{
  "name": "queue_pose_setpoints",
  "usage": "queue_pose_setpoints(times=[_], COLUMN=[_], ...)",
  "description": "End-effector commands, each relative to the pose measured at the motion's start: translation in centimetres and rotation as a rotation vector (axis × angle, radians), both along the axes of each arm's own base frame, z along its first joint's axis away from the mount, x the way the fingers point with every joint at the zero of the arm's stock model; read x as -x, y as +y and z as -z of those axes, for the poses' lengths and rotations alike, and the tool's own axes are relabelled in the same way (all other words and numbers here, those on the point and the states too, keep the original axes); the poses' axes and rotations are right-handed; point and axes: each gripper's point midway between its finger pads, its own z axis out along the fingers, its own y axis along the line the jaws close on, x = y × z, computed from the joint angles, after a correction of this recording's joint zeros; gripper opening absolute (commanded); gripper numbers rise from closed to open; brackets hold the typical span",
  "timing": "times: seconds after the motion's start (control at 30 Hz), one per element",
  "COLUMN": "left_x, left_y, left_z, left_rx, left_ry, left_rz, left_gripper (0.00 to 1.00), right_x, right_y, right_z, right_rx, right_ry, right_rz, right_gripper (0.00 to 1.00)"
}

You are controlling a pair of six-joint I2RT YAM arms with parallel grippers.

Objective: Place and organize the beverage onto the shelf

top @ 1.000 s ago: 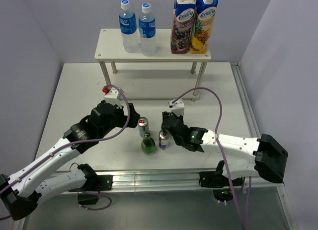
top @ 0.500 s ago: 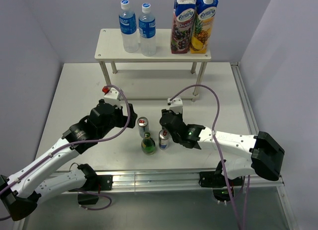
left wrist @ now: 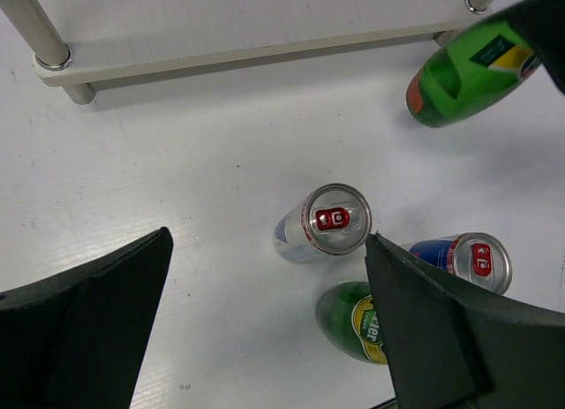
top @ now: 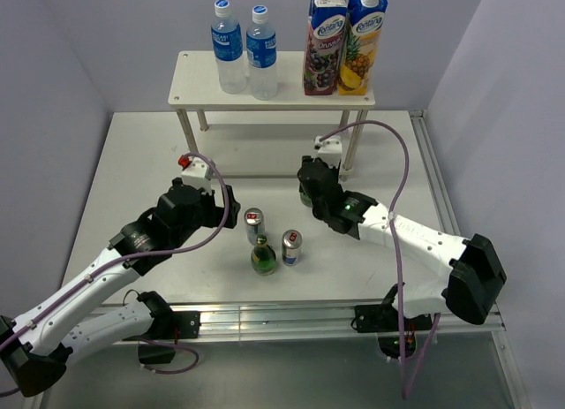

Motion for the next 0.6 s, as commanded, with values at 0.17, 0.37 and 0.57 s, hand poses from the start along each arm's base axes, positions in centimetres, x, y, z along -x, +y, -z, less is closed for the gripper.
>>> queue_pose_setpoints(times=[0.17,0.37,0.57], left_x=[-0.6,-0.7,-0.8], left_y=[0.4,0.4,0.4], left_z=[-0.7,-0.1,0.2], left_rx=[-0.001,-0.014,-0.021], left_ry=[-0.040,-0.028,-0.022], left_rz=[-0.015,-0.021,-0.023], left_gripper=[0.97,0.97,0.97], right_x=[-7.3,-10.9,-13.5], right_y=[-1.1,-2.2,-2.9], right_z=[-7.5,-7.9,-7.8], right_rx=[-0.143,-0.150,-0.154], right_ry=[-0.203,-0.225,-0.237], right_rz=[0.135,0.187,0.225], right_gripper=[0.00,0.00,0.00])
